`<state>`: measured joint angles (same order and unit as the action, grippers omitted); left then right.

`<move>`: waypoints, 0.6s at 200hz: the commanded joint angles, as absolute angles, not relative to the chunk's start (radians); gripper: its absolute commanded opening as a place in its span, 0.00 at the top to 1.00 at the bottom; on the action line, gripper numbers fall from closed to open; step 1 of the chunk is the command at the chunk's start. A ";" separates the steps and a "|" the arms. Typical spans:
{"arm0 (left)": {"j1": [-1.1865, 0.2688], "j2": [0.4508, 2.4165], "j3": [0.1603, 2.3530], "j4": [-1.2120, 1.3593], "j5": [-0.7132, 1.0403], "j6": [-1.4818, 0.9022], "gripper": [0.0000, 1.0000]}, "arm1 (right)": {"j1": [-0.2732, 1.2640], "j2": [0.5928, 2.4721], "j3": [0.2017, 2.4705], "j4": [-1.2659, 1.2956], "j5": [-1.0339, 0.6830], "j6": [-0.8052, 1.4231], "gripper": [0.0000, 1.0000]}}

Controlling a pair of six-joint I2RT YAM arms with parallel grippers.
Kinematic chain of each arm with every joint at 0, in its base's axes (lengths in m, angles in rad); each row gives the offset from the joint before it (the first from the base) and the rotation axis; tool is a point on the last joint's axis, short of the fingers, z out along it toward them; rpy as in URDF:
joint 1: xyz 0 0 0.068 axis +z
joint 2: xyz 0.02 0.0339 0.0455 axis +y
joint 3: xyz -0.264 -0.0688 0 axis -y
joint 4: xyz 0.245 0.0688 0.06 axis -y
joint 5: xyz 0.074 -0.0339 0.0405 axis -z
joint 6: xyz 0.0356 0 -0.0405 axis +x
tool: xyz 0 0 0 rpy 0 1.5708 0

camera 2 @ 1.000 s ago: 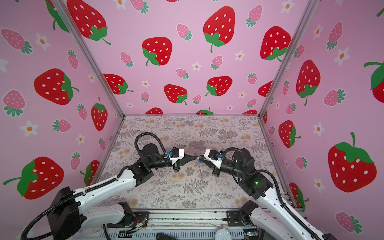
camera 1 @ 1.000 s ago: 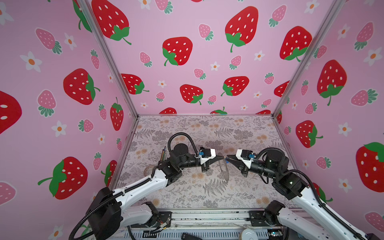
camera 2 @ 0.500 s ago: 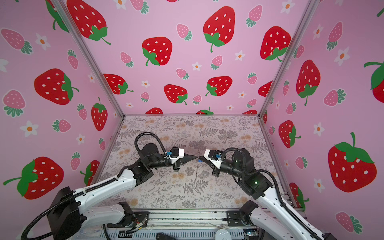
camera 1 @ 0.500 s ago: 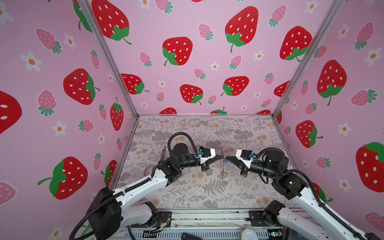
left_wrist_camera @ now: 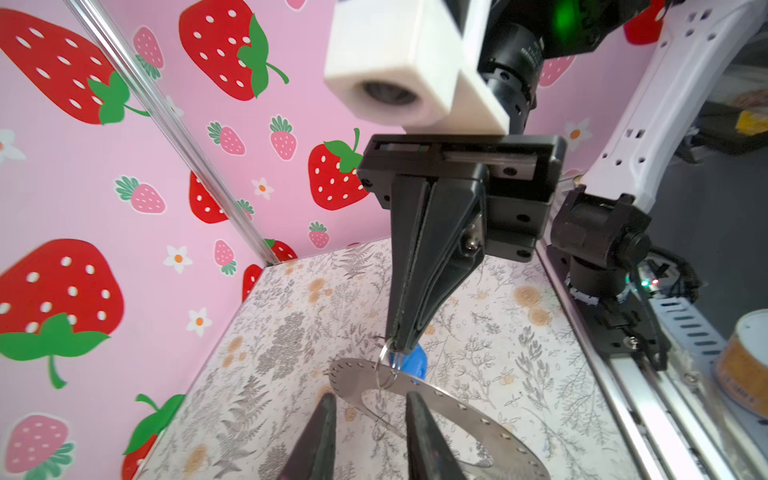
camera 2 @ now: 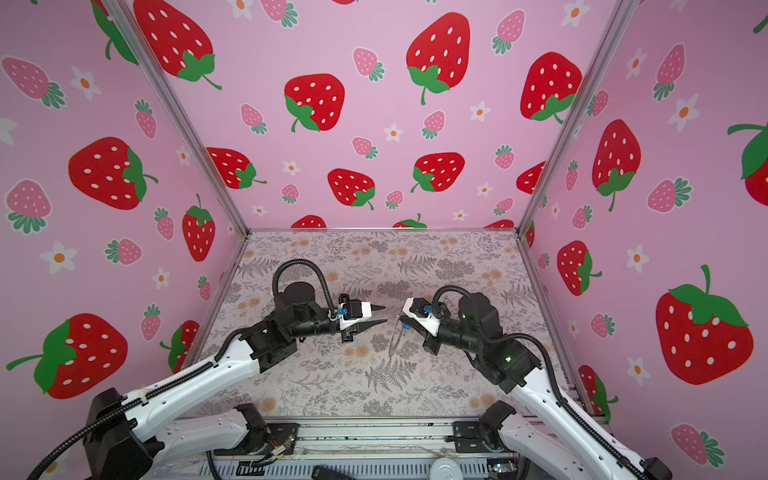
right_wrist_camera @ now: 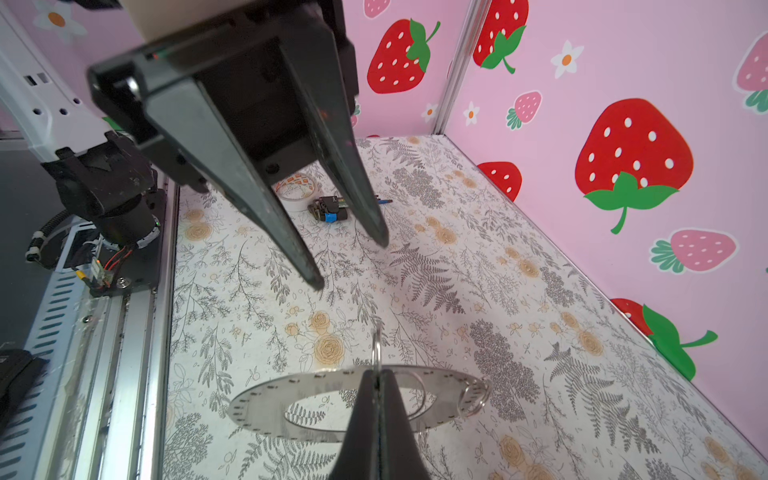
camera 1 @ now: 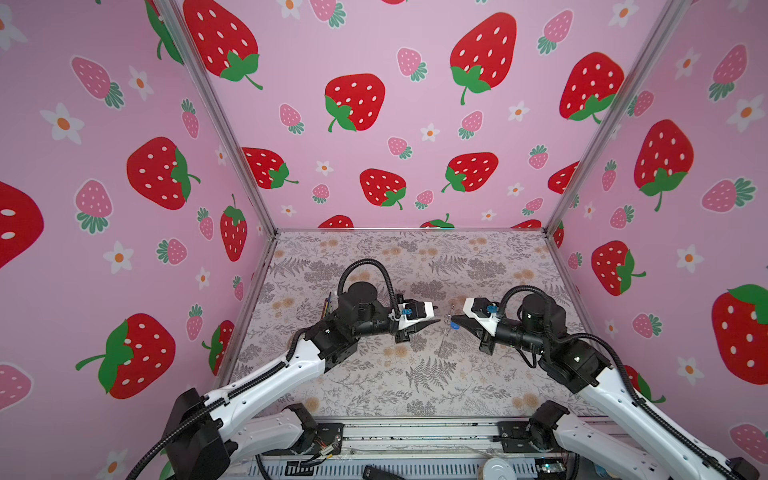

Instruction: Put the keys on the keyring

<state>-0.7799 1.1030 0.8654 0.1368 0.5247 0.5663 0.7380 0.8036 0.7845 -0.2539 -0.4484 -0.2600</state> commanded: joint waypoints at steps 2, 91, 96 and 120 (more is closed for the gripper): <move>-0.805 1.080 0.930 -0.029 0.450 0.715 0.68 | 0.742 0.834 0.851 -0.326 -0.468 -0.285 1.00; -0.905 1.163 1.031 -0.153 0.236 0.822 0.68 | 0.742 0.945 0.942 -0.465 -0.494 -0.285 1.00; -0.907 1.169 1.035 -0.155 0.238 0.822 0.69 | 0.742 0.946 0.943 -0.465 -0.495 -0.285 1.00; -0.914 1.193 1.048 -0.157 0.235 0.826 0.70 | 0.742 0.956 0.954 -0.476 -0.500 -0.290 1.00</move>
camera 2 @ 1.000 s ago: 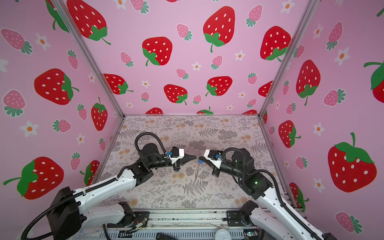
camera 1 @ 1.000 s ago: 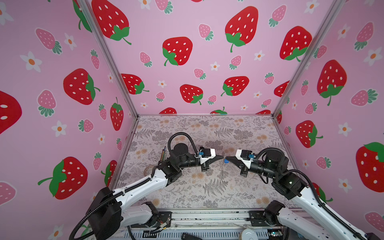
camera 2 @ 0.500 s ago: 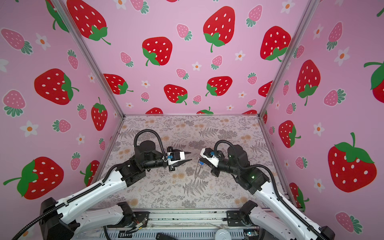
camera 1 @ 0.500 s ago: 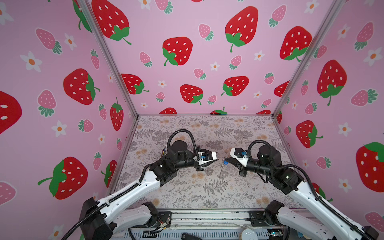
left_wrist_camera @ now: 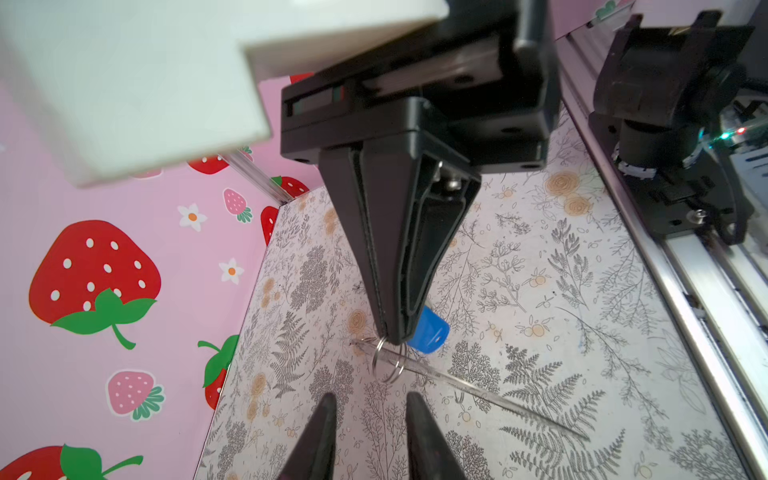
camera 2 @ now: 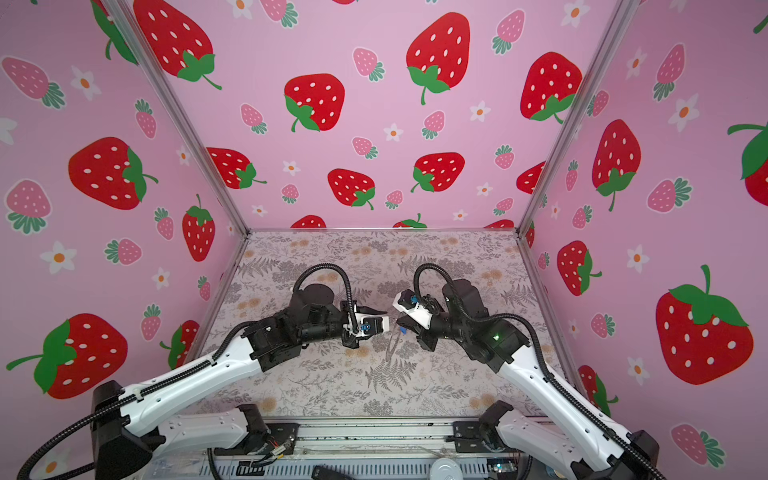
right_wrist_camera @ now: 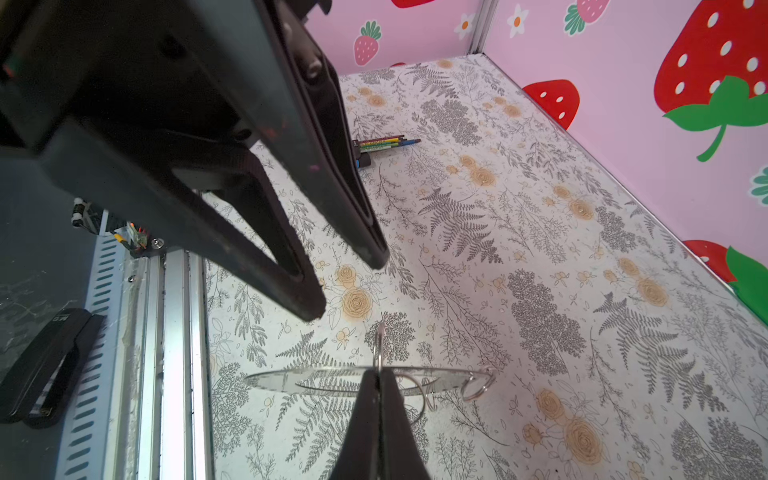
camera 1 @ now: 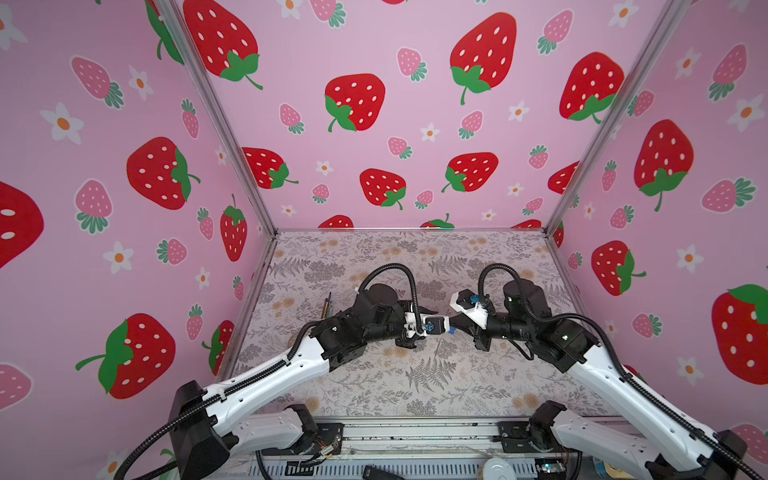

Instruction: Put the keys on the keyring

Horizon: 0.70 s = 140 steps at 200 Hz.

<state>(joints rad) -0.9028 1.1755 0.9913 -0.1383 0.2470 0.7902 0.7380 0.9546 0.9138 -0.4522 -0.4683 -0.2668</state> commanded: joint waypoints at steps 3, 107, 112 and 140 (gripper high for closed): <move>-0.914 1.195 1.050 -0.157 0.236 0.826 0.70 | 0.742 0.959 0.955 -0.478 -0.499 -0.290 1.00; -0.917 1.254 1.071 -0.161 0.262 0.821 0.74 | 0.743 0.973 0.970 -0.473 -0.519 -0.290 1.00; -0.917 1.258 1.074 -0.161 0.262 0.822 0.74 | 0.744 0.973 0.971 -0.475 -0.518 -0.288 1.00; -0.917 1.279 1.083 -0.165 0.267 0.827 0.79 | 0.745 0.966 0.968 -0.475 -0.512 -0.291 1.00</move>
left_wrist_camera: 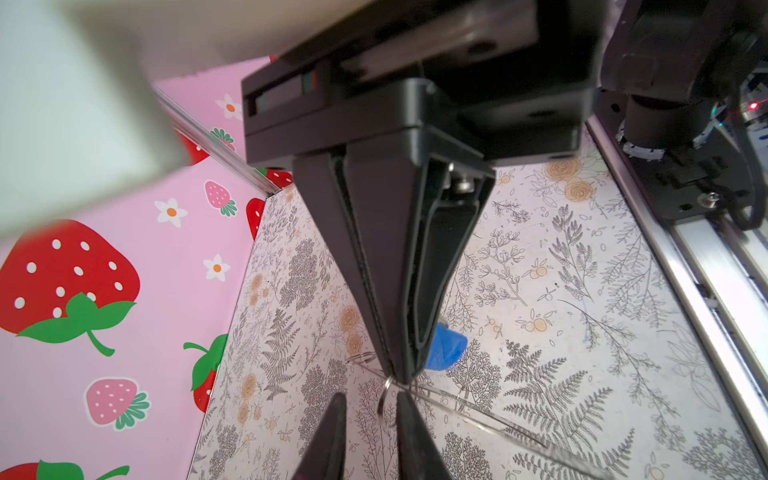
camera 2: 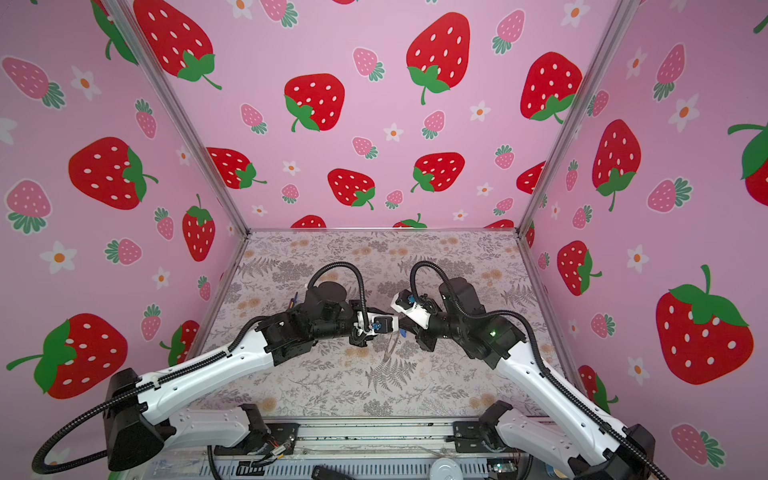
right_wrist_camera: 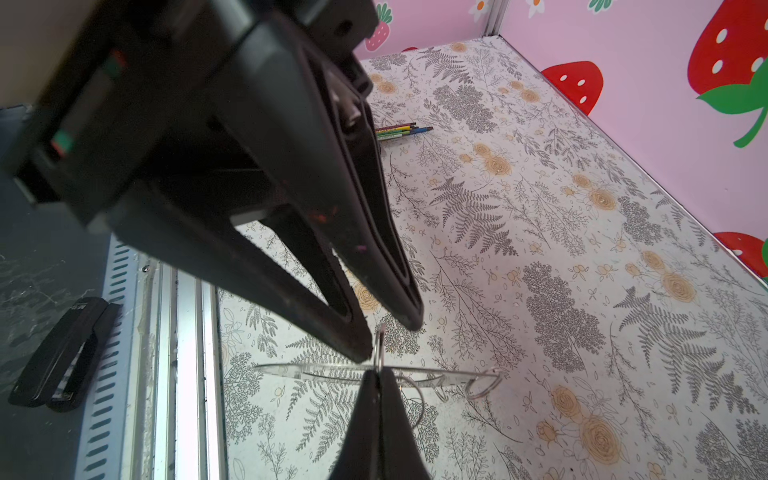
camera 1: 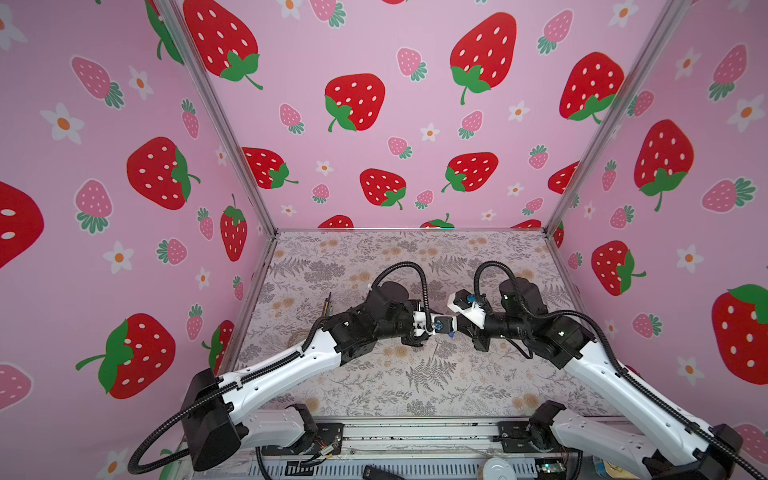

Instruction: Put the keys on the keyring

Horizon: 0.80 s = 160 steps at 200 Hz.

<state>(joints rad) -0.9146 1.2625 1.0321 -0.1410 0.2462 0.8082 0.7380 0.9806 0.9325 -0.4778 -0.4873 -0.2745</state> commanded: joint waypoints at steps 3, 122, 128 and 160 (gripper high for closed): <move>-0.916 1.281 1.084 -0.166 0.268 0.827 0.79 | 0.745 0.965 0.967 -0.475 -0.514 -0.292 1.00; -0.907 1.317 1.106 -0.216 0.353 0.840 0.92 | 0.776 0.950 0.960 -0.482 -0.463 -0.377 1.00; -0.907 1.320 1.109 -0.221 0.358 0.841 0.92 | 0.778 0.948 0.959 -0.479 -0.459 -0.381 1.00; -0.901 1.327 1.114 -0.239 0.395 0.837 1.00 | 0.781 0.919 0.942 -0.446 -0.423 -0.388 1.00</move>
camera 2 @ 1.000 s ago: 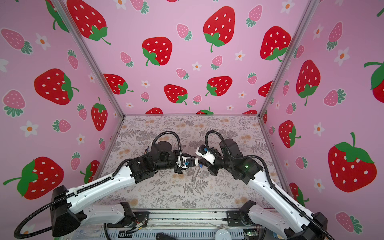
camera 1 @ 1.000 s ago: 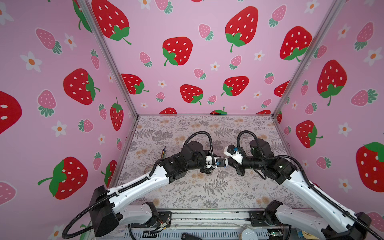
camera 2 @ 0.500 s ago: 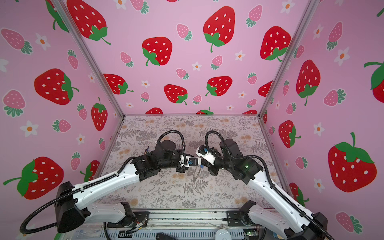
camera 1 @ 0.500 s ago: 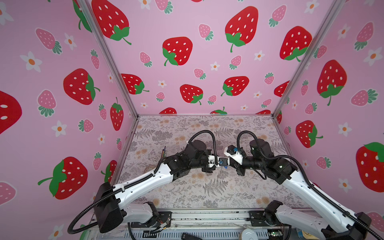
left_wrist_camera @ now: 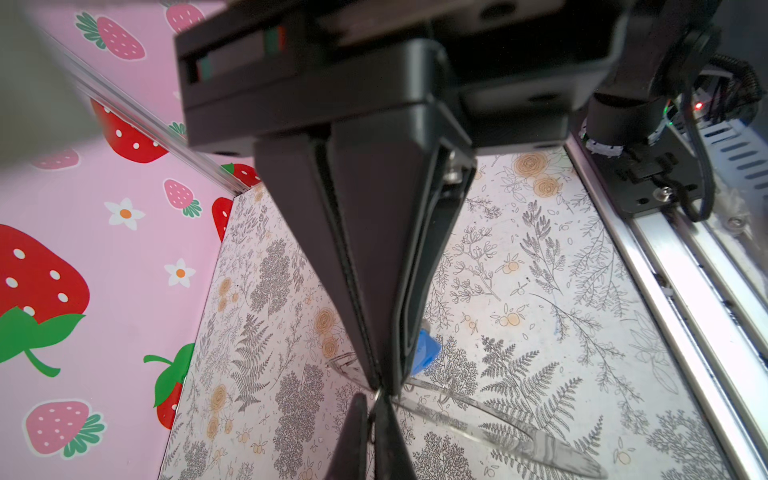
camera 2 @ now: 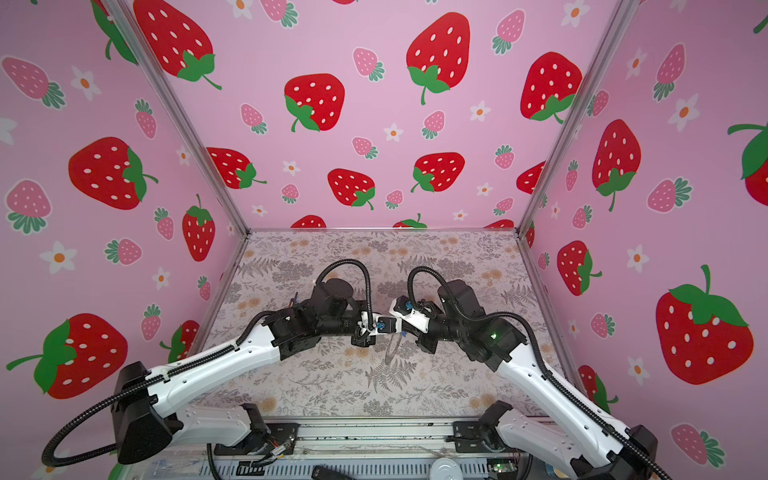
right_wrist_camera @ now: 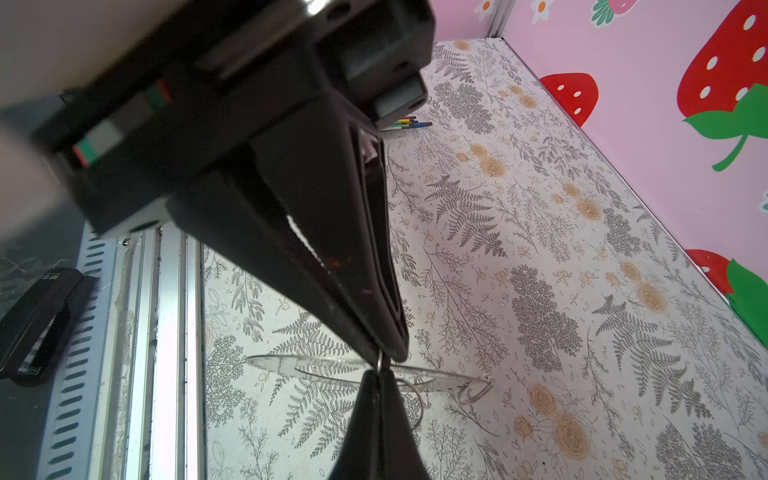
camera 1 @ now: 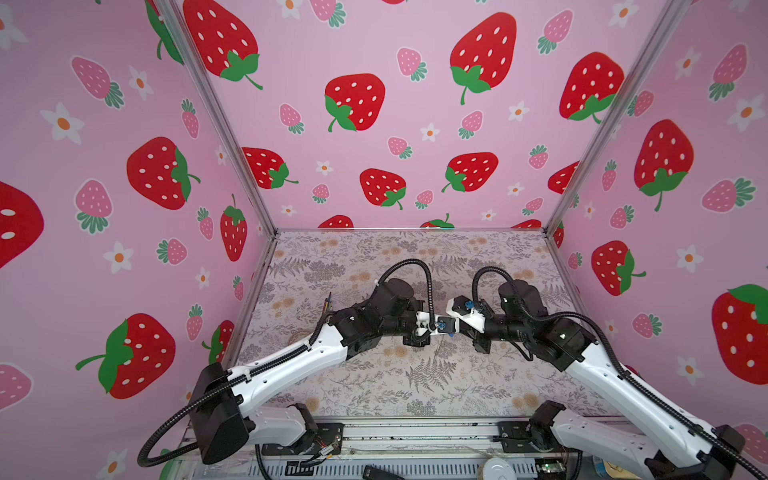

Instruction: Put the keys on the keyring

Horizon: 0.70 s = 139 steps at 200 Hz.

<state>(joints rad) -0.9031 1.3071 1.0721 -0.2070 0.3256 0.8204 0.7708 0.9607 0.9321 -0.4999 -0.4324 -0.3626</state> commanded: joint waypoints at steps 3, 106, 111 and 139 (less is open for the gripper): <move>-0.899 1.326 1.114 -0.237 0.401 0.832 1.00 | 0.781 0.918 0.940 -0.443 -0.418 -0.387 0.98; -0.758 1.234 0.972 0.073 0.632 0.518 1.00 | 0.780 0.752 0.751 -0.216 -0.387 -0.194 0.61; -0.754 1.230 0.965 0.090 0.640 0.505 1.00 | 0.780 0.760 0.753 -0.213 -0.388 -0.189 0.61; -0.747 1.210 0.936 0.141 0.680 0.480 1.00 | 0.780 0.782 0.766 -0.209 -0.384 -0.195 0.60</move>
